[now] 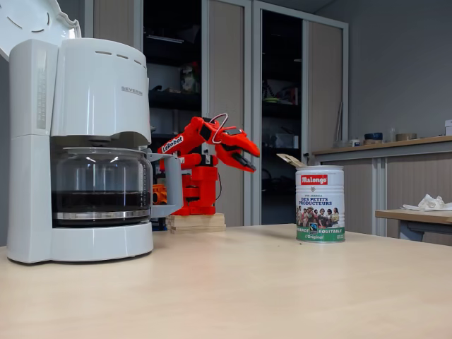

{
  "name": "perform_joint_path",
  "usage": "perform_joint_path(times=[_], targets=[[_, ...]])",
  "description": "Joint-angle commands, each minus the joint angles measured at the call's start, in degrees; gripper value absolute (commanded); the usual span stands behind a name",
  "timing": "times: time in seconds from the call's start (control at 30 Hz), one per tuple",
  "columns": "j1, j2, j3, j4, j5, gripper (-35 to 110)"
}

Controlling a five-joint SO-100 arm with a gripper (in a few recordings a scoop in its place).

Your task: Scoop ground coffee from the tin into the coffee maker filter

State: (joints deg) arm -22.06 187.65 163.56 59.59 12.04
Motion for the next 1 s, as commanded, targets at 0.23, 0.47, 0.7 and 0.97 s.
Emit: perform_joint_path(times=[0.23,0.47,0.7,0.97], targets=[[9.76,3.25,4.13,2.11,-7.03,0],[13.54,3.16,6.24,5.19,-3.16,0],[15.91,3.16,8.88,2.11,-6.33,0],[19.07,2.81,11.6,0.79,-8.35,0]])
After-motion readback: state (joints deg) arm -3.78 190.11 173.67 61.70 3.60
